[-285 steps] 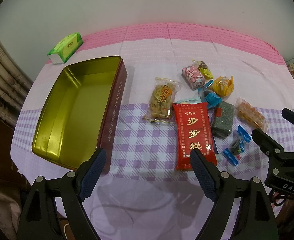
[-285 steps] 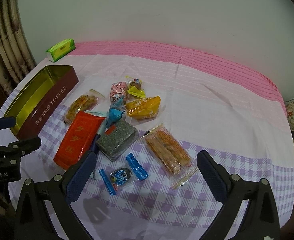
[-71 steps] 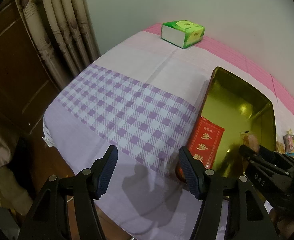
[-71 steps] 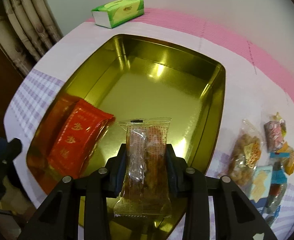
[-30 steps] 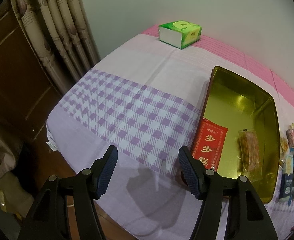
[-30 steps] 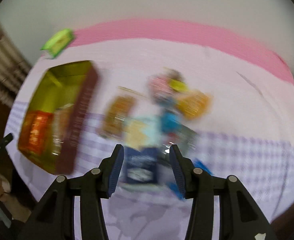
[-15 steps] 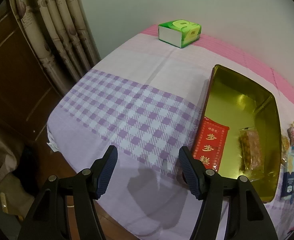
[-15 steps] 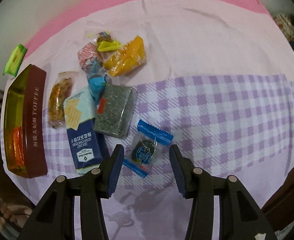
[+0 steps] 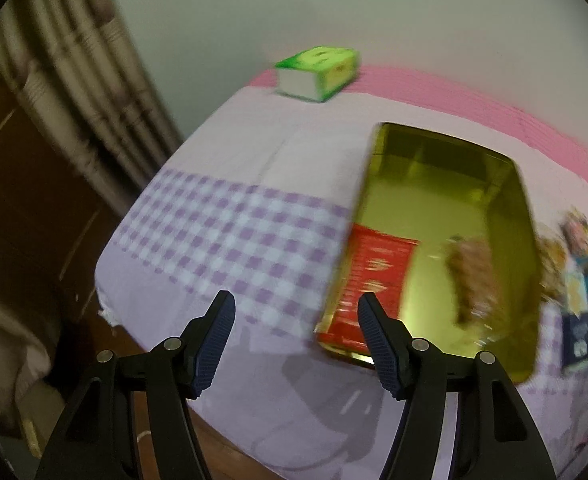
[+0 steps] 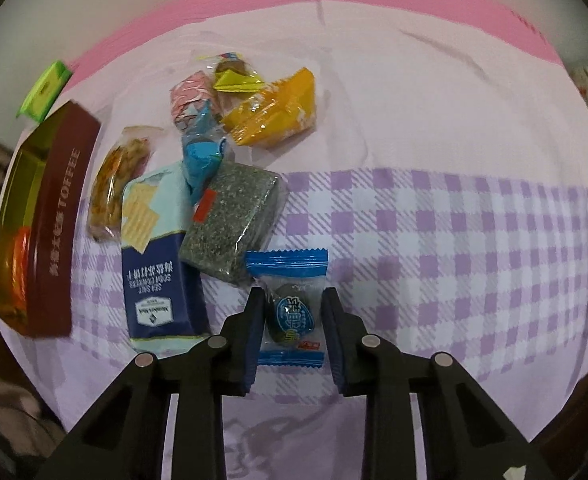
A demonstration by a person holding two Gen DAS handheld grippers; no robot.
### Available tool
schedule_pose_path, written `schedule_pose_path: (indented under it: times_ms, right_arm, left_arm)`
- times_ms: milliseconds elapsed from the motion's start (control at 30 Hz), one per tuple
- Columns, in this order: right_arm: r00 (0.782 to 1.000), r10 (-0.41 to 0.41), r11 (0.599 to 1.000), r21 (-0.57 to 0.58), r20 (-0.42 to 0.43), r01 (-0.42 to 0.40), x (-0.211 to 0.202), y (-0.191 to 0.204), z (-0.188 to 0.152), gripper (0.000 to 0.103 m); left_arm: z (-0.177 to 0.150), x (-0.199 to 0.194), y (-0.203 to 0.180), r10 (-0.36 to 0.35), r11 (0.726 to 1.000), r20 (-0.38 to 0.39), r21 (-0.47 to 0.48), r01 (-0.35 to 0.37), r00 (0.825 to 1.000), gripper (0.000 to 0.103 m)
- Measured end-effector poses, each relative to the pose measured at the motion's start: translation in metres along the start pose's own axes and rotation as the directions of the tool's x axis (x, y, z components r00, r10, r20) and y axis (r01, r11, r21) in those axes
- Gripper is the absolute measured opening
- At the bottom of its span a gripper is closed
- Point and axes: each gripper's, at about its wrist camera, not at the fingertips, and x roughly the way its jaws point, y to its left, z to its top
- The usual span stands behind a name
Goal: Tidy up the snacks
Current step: 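Grasp the blue candy with the right tool while the left tool grasps the soda cracker pack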
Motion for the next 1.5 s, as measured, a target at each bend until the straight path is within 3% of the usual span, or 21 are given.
schedule_pose_path:
  times_ms: [233,400,533,933,1233,1500]
  right_arm:
    - [0.980,-0.130,0.978,-0.143,0.149,0.151,-0.001,0.004,-0.017,0.025]
    - [0.974,-0.129,0.987,-0.076,0.188,0.145,0.003,-0.022,-0.012,0.025]
    - [0.965,-0.129,0.990,-0.032,0.229,0.140,0.006,-0.037,-0.012,0.024]
    - [0.935,-0.101,0.994,0.010,0.341,0.104,0.013,-0.064,-0.017,0.025]
    - [0.934,-0.083,0.996,0.004,0.348,0.087,0.007,-0.057,-0.020,0.026]
    - [0.938,-0.071,0.997,-0.003,0.340,0.077,0.011,-0.074,-0.012,0.026]
  left_arm:
    - [-0.002,-0.029,-0.073,-0.137,0.977,-0.005,0.166,0.136,0.991,0.065]
    - [-0.004,-0.039,-0.132,-0.261,0.931,-0.069,0.244,0.270,0.963,0.068]
    - [-0.007,-0.040,-0.168,-0.321,0.902,-0.120,0.262,0.342,0.939,0.068]
    - [-0.026,-0.023,-0.241,-0.363,0.872,-0.205,0.268,0.408,0.909,0.068]
    - [-0.034,0.003,-0.276,-0.301,0.876,-0.270,0.299,0.377,0.914,0.068]
    - [-0.028,0.022,-0.295,-0.260,0.884,-0.285,0.314,0.346,0.923,0.068]
